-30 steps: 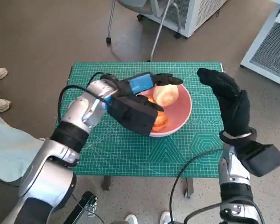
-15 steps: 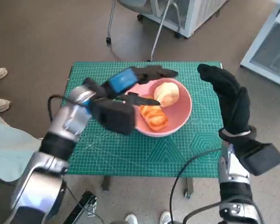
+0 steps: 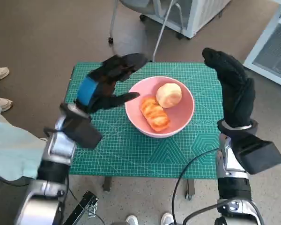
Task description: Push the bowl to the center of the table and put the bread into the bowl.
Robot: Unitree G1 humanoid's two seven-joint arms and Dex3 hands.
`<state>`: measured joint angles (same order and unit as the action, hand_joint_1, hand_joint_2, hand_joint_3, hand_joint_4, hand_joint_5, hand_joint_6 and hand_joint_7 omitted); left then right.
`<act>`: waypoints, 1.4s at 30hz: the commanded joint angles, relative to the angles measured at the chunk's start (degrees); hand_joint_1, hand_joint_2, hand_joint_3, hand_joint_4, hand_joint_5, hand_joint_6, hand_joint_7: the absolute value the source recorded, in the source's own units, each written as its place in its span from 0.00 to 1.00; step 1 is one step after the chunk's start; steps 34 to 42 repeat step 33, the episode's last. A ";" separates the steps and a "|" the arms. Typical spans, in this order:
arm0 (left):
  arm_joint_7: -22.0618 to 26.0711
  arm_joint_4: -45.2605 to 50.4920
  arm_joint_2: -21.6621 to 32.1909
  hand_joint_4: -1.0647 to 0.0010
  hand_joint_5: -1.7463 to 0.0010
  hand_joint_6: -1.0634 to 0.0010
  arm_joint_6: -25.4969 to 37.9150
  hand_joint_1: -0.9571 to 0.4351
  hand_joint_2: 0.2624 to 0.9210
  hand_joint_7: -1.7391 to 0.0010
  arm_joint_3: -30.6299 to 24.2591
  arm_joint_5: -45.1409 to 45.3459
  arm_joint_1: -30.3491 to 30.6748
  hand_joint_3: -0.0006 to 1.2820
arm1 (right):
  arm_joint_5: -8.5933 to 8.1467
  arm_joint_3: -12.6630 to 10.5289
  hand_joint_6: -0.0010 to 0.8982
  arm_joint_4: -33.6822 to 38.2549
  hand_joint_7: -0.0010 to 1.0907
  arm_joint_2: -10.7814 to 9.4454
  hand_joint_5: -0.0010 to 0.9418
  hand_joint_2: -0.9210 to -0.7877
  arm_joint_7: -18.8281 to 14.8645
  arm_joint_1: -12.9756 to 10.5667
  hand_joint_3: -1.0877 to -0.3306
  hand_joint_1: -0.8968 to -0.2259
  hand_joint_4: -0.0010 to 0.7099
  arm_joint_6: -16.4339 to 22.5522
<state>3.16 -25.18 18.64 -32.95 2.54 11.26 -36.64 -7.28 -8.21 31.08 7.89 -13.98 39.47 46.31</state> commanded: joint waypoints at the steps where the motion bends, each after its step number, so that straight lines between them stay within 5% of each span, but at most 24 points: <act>1: -1.73 3.64 -1.41 0.48 0.93 0.56 -1.44 0.56 1.00 0.75 -1.30 -0.94 2.33 0.06 | 1.67 0.68 0.00 -0.24 0.74 0.22 0.00 0.00 1.09 -0.15 0.41 0.46 0.53 -0.60; 12: -0.12 7.07 -2.00 0.52 0.93 0.66 -0.41 0.61 1.00 0.66 -2.93 -4.33 3.97 0.07 | 3.00 1.32 0.00 -0.35 0.74 0.50 0.00 0.00 2.50 0.17 0.39 0.47 0.52 -1.52; 42: 0.81 6.22 -2.15 0.52 0.90 0.70 -1.44 0.58 1.00 0.65 -3.87 -5.33 2.80 0.07 | 1.55 1.96 0.00 -0.31 0.73 0.61 0.00 0.00 1.70 0.47 0.39 0.46 0.52 -3.65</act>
